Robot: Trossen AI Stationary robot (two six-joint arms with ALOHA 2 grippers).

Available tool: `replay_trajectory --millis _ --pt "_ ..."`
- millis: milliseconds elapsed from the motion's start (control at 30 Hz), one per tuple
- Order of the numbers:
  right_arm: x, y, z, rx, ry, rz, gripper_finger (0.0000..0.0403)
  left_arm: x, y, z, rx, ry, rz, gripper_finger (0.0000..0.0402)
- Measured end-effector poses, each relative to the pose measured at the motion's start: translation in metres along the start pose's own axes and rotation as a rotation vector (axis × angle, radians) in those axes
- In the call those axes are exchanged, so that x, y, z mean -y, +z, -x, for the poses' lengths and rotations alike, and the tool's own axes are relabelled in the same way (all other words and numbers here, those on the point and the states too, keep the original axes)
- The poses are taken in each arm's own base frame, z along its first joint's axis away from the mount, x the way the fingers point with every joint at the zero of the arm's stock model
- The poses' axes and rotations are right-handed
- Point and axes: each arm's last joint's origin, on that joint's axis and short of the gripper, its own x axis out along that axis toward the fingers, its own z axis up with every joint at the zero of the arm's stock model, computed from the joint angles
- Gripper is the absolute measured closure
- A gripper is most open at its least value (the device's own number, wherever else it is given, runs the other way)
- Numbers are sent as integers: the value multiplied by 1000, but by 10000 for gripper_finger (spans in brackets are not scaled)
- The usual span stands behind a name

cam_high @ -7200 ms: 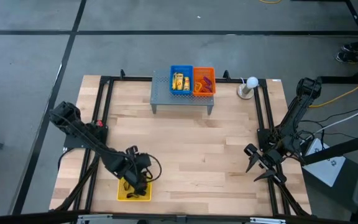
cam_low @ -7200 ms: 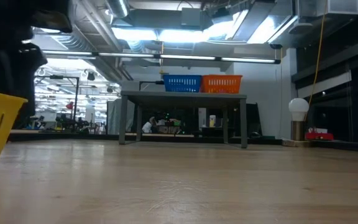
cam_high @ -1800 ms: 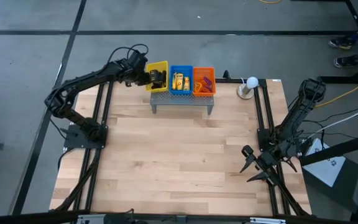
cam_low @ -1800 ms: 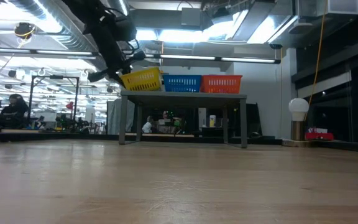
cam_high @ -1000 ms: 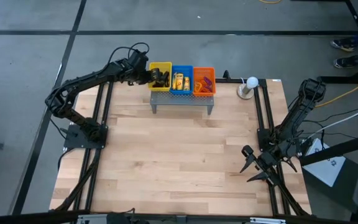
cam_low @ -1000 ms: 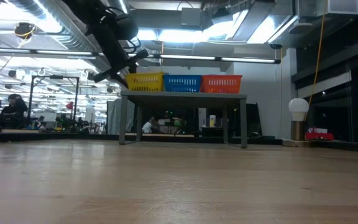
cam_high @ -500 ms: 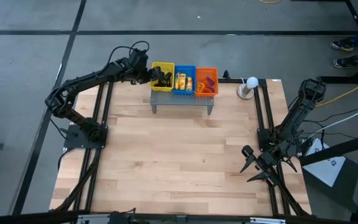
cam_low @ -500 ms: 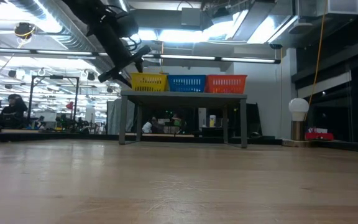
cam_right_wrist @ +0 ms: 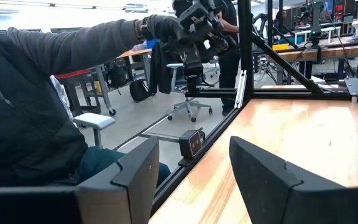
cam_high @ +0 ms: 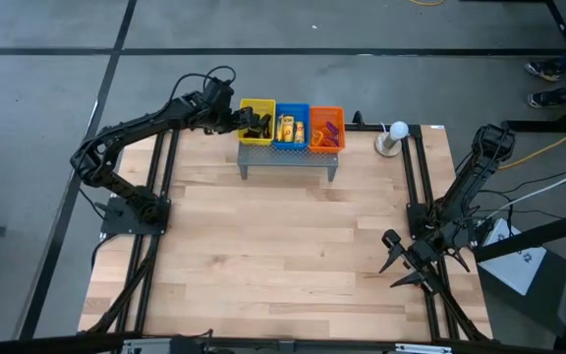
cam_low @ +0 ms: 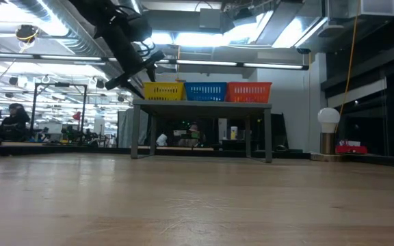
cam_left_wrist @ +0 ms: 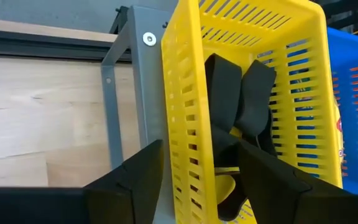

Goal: Pick & Place Office Desk Supplies
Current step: Return to Home Position

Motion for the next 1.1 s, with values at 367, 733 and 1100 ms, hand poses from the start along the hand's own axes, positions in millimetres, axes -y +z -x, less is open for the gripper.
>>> replay_trajectory --millis 367,733,1100 --pt "-1 0 0 -7 41 -10 206 -6 11 28 110 1 -64 196" --pt "-3 8 -2 47 45 95 206 8 -8 97 243 -108 -457 196" --pt "-25 65 -24 156 68 147 206 47 -115 179 436 -361 -807 199"
